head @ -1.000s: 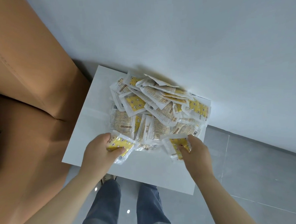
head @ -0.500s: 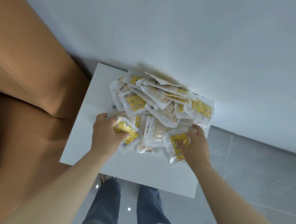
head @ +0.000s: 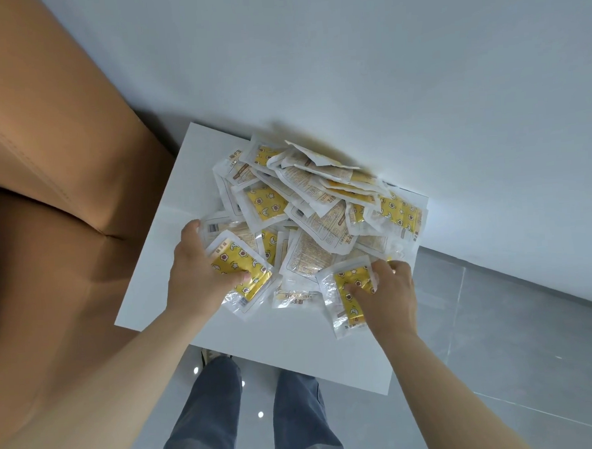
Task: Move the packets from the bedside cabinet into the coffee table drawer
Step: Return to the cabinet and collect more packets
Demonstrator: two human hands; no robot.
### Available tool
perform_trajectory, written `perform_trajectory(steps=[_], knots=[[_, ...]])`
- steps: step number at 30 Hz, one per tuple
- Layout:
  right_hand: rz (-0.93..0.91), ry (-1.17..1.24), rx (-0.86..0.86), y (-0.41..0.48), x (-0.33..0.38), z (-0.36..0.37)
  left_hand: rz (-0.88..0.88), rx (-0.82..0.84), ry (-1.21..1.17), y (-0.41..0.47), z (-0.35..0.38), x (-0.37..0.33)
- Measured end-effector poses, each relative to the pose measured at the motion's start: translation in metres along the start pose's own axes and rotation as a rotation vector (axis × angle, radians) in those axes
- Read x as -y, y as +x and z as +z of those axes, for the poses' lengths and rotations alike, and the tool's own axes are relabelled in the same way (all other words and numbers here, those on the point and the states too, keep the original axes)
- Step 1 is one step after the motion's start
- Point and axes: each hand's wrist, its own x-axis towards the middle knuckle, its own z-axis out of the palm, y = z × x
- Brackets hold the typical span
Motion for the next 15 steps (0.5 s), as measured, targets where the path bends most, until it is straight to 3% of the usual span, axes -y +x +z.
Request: perform_trajectory(steps=[9, 15], knots=[[0.121, 0.115, -0.042, -0.027, 0.011, 0.021, -0.125, 0.053, -0.11, -0.012, 0.004, 0.006], [0.238, 0.341, 0.108, -0.03, 0.02, 0.016, -0.158, 0.1, -0.081, -0.01, -0.002, 0.011]])
